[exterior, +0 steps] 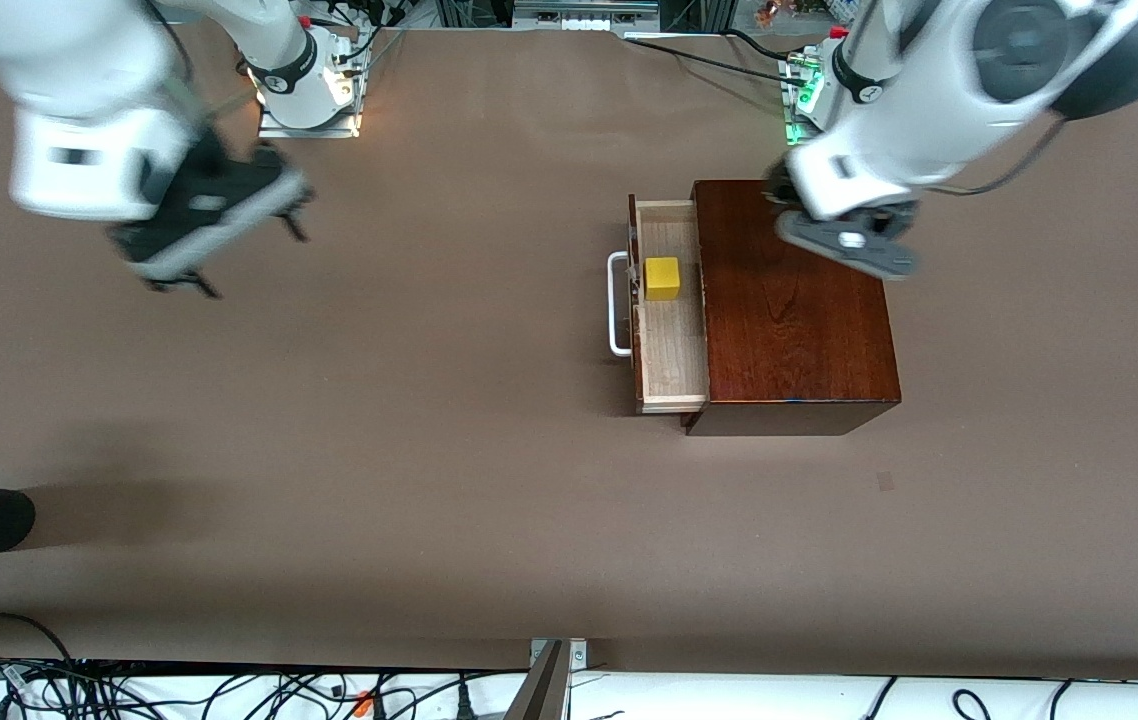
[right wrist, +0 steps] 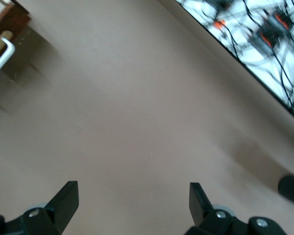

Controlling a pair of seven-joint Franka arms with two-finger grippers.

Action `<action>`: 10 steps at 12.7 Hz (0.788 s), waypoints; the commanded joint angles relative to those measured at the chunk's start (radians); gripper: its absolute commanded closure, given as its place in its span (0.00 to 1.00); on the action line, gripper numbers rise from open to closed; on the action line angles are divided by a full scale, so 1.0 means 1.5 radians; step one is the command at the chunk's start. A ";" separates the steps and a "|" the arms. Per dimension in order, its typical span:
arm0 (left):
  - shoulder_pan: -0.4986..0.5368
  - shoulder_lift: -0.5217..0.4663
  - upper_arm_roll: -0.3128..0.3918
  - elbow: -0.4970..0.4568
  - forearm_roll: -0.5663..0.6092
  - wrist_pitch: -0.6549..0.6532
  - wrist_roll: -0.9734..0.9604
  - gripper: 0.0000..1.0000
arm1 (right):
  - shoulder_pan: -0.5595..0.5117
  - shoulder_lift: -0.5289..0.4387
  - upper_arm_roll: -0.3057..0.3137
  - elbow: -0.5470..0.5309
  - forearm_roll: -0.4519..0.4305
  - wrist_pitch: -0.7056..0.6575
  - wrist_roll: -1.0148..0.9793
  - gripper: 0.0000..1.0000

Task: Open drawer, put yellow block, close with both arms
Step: 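Retract the right gripper while the left gripper moves to the drawer front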

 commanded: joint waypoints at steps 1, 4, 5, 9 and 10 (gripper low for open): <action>-0.056 0.071 -0.002 0.072 -0.013 -0.004 0.056 0.00 | 0.012 -0.093 -0.037 -0.131 0.012 0.012 0.016 0.00; -0.122 0.106 -0.003 0.079 -0.013 0.063 0.151 0.00 | -0.053 -0.116 -0.009 -0.175 0.014 0.022 0.018 0.00; -0.146 0.120 -0.003 0.079 -0.011 0.093 0.171 0.00 | -0.120 -0.116 0.052 -0.176 0.013 0.021 0.038 0.00; -0.223 0.191 -0.003 0.073 0.013 0.233 0.291 0.00 | -0.286 -0.117 0.218 -0.206 0.007 0.024 0.150 0.00; -0.232 0.208 -0.003 0.073 0.037 0.259 0.348 0.00 | -0.319 -0.119 0.248 -0.220 0.006 0.032 0.171 0.00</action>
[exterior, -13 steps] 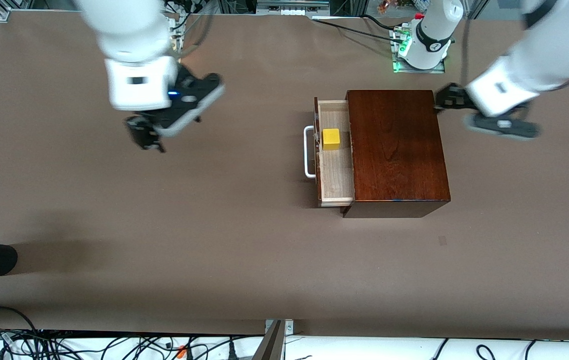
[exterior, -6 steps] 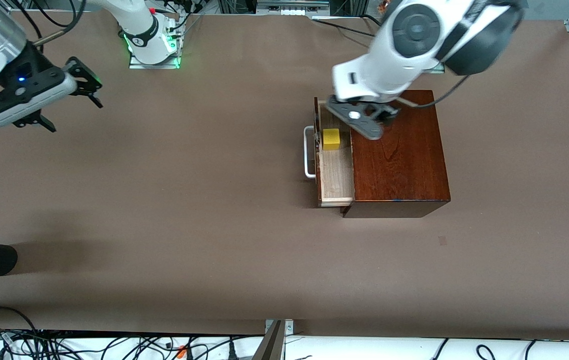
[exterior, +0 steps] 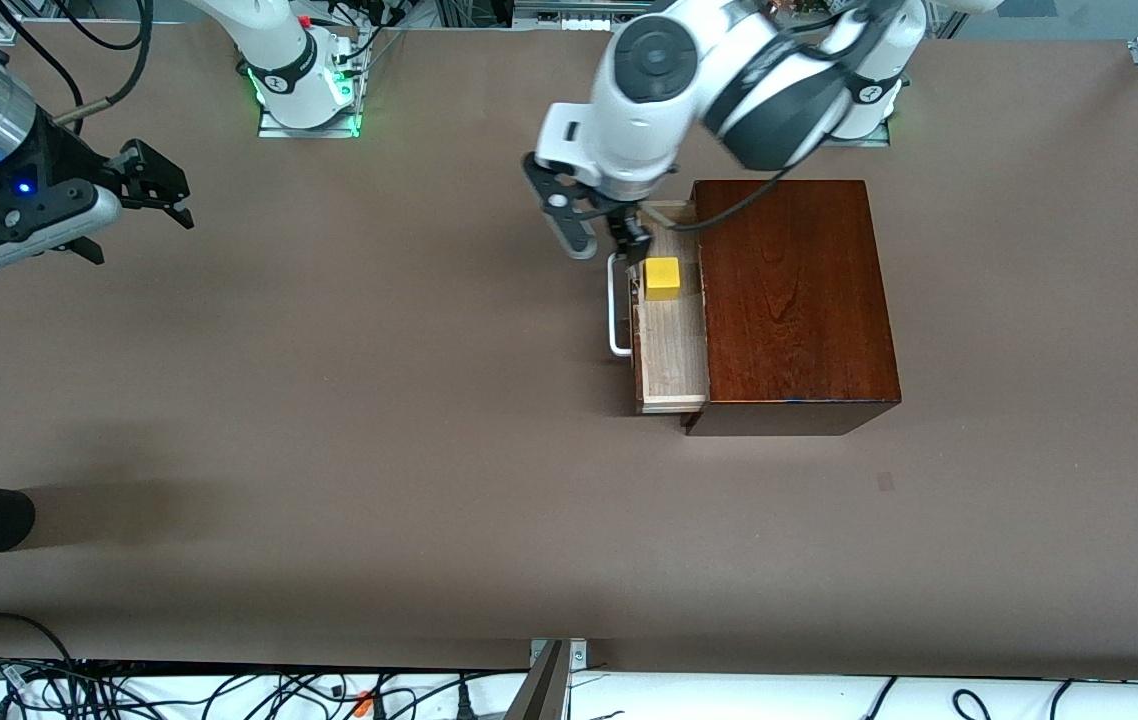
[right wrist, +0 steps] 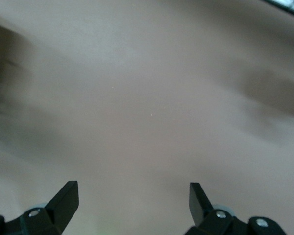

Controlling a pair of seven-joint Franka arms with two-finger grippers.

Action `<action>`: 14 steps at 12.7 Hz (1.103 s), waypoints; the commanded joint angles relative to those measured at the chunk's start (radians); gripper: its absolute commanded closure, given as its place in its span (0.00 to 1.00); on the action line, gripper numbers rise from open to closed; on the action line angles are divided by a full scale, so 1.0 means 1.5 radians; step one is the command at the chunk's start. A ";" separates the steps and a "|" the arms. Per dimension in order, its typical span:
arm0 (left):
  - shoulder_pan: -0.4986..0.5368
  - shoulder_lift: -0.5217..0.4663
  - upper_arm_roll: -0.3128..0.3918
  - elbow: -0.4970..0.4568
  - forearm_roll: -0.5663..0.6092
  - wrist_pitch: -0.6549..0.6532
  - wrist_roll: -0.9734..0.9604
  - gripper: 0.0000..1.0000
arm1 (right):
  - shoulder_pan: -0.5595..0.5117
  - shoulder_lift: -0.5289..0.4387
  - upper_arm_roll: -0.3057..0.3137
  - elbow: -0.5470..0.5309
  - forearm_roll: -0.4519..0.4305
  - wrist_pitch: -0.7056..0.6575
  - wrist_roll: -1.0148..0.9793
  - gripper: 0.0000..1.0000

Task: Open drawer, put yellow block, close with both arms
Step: 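Retract the right gripper while the left gripper moves to the drawer front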

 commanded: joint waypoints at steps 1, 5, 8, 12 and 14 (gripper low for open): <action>-0.022 0.059 0.009 0.022 0.040 0.055 0.156 0.00 | -0.091 -0.024 0.085 -0.061 0.003 0.035 0.061 0.00; -0.025 0.110 0.009 0.014 0.082 0.070 0.309 0.00 | -0.144 -0.043 0.126 -0.118 -0.001 0.088 0.072 0.00; -0.013 0.126 0.012 0.004 0.133 0.061 0.339 0.00 | -0.142 -0.070 0.126 -0.152 -0.021 0.102 0.084 0.00; 0.009 0.125 0.017 -0.002 0.189 0.018 0.341 0.00 | -0.140 -0.061 0.127 -0.134 -0.055 0.109 0.083 0.00; 0.014 0.124 0.018 -0.002 0.190 -0.006 0.341 0.00 | -0.140 -0.048 0.125 -0.112 -0.052 0.105 0.083 0.00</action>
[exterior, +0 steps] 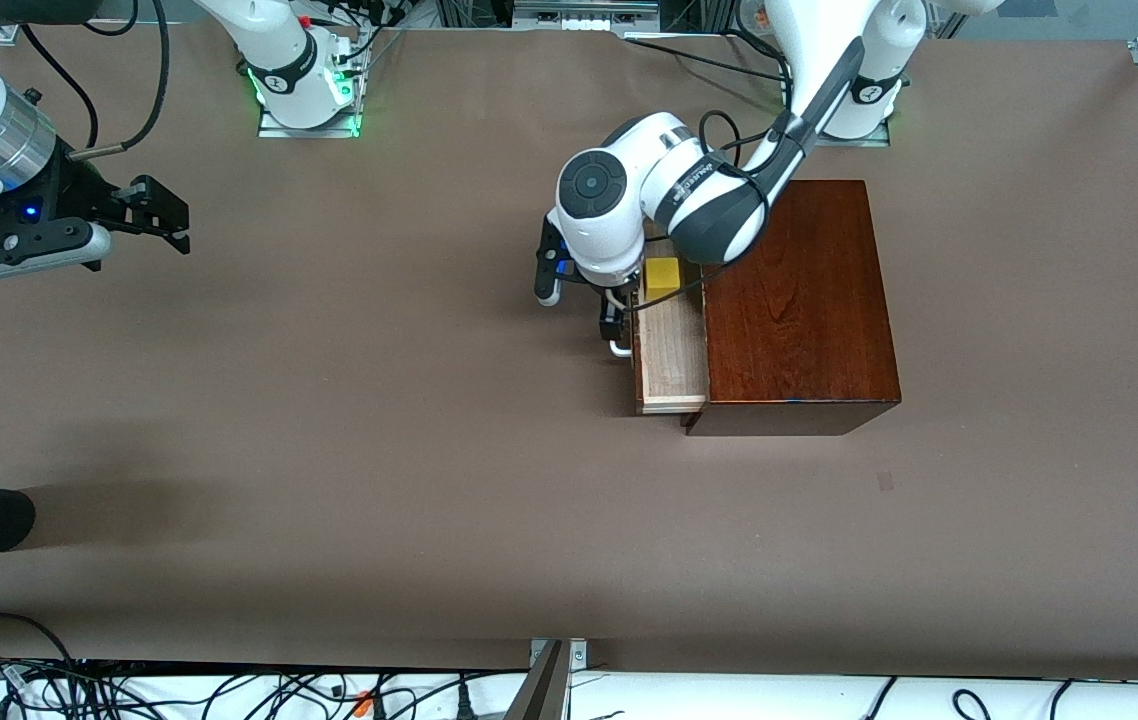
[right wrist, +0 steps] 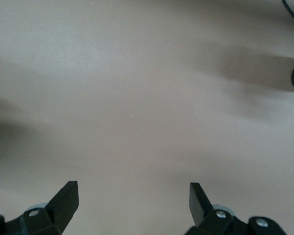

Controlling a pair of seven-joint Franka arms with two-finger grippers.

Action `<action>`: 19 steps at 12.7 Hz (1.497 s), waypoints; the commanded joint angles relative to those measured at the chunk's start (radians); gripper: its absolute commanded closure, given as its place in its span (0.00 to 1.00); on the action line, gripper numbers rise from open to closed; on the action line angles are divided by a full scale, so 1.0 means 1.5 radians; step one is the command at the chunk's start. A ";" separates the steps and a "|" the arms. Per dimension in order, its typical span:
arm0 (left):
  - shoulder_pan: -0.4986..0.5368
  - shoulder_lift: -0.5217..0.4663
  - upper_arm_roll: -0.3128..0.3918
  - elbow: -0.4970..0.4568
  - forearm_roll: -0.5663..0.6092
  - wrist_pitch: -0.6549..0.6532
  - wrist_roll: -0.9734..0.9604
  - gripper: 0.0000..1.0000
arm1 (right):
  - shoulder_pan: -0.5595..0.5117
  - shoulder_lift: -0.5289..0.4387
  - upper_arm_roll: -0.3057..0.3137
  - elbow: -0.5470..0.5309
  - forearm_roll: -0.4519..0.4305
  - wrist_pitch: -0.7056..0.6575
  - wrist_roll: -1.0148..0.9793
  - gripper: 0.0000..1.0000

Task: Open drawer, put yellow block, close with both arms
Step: 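Push the drawer shut into the box with the left gripper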

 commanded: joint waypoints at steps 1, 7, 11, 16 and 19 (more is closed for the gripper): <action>0.013 -0.006 0.003 0.000 0.023 -0.055 0.017 0.00 | -0.014 0.001 0.013 0.019 -0.010 0.001 0.006 0.00; 0.037 -0.013 0.006 0.006 0.052 -0.112 0.018 0.00 | -0.013 0.000 0.013 0.034 -0.003 -0.019 0.033 0.00; 0.053 -0.021 0.006 0.006 0.055 -0.122 0.018 0.00 | -0.019 0.011 0.006 0.052 0.000 -0.049 0.032 0.00; 0.061 -0.021 0.007 0.006 0.056 -0.122 0.018 0.00 | -0.018 0.013 -0.001 0.056 -0.001 -0.054 0.035 0.00; 0.063 -0.021 0.007 0.005 0.056 -0.123 0.018 0.00 | -0.018 0.014 -0.002 0.056 0.000 -0.053 0.035 0.00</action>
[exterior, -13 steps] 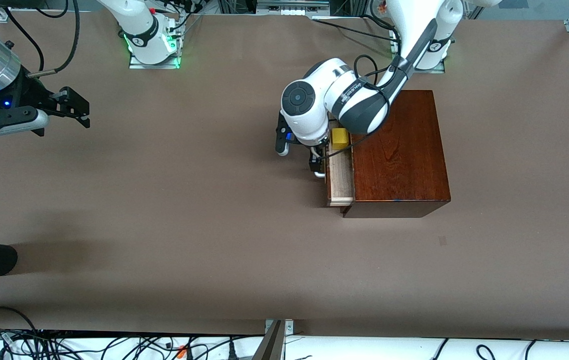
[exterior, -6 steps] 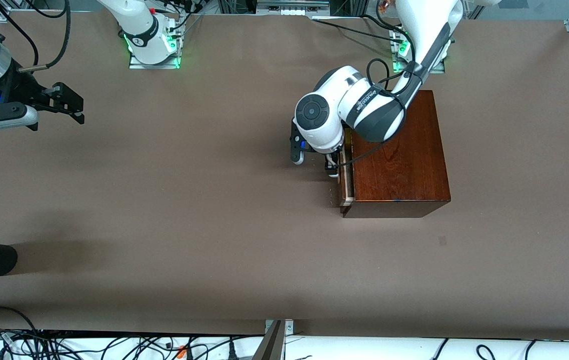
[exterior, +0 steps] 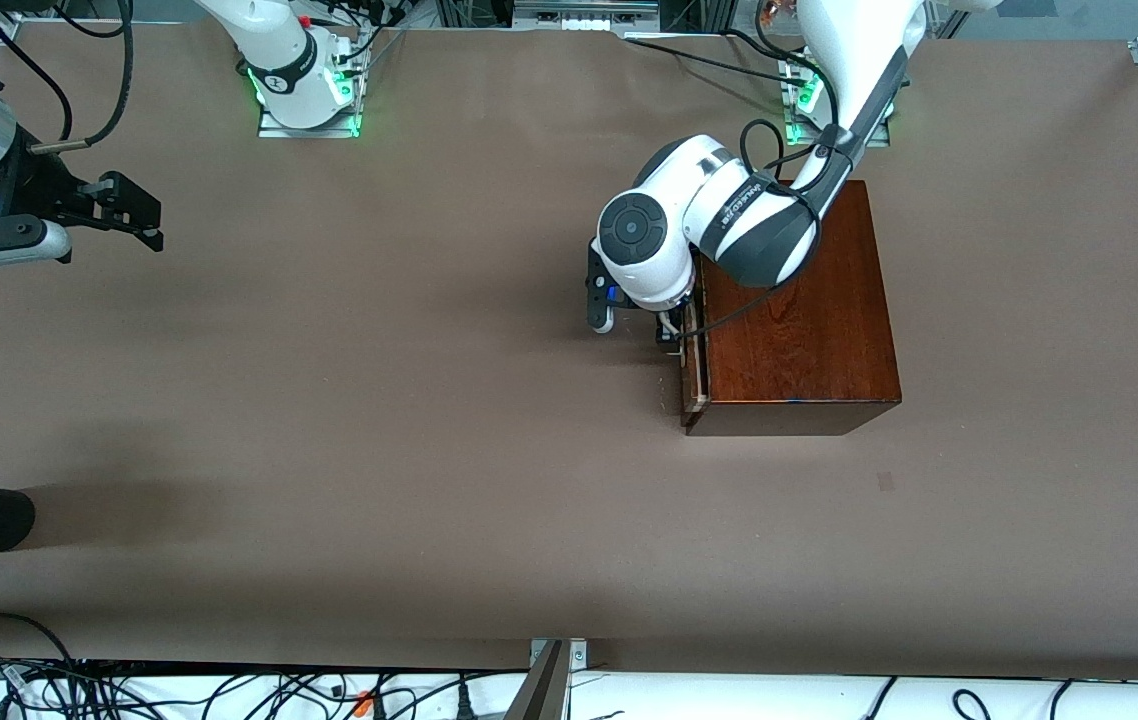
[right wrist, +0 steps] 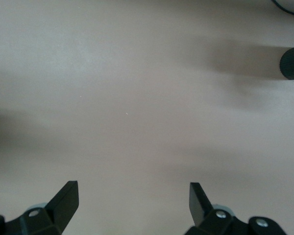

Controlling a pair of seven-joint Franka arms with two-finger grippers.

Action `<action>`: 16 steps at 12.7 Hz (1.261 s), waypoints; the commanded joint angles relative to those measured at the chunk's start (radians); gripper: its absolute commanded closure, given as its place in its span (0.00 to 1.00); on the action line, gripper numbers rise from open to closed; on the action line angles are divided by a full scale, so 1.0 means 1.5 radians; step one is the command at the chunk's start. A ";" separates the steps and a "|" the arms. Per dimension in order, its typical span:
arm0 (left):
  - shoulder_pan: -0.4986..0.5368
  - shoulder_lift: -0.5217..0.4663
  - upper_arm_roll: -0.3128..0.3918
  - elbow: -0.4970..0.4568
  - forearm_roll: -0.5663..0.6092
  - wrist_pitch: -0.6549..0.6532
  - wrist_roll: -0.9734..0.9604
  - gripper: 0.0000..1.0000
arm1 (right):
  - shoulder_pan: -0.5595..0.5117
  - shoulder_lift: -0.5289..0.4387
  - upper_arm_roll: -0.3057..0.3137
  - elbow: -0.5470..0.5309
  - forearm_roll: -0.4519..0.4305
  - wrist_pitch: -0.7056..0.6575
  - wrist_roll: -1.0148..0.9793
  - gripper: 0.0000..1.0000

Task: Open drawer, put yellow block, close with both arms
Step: 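Push the drawer shut into the box with the left gripper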

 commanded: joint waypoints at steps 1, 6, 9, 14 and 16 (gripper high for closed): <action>0.008 -0.016 0.005 -0.002 0.033 -0.014 0.015 0.00 | -0.008 0.004 0.005 0.015 0.000 -0.014 0.008 0.00; 0.015 -0.017 0.007 -0.001 0.035 -0.031 0.015 0.00 | -0.008 0.004 0.000 0.015 0.001 -0.014 0.008 0.00; 0.016 -0.018 0.000 0.003 0.046 -0.033 0.014 0.00 | -0.008 0.005 0.000 0.015 0.006 -0.014 0.008 0.00; 0.016 -0.044 -0.004 0.025 -0.028 -0.033 0.001 0.00 | -0.008 0.005 0.000 0.015 0.013 -0.015 0.008 0.00; 0.027 -0.067 0.002 0.030 -0.095 -0.034 -0.027 0.00 | -0.008 0.005 0.000 0.015 0.013 -0.015 0.008 0.00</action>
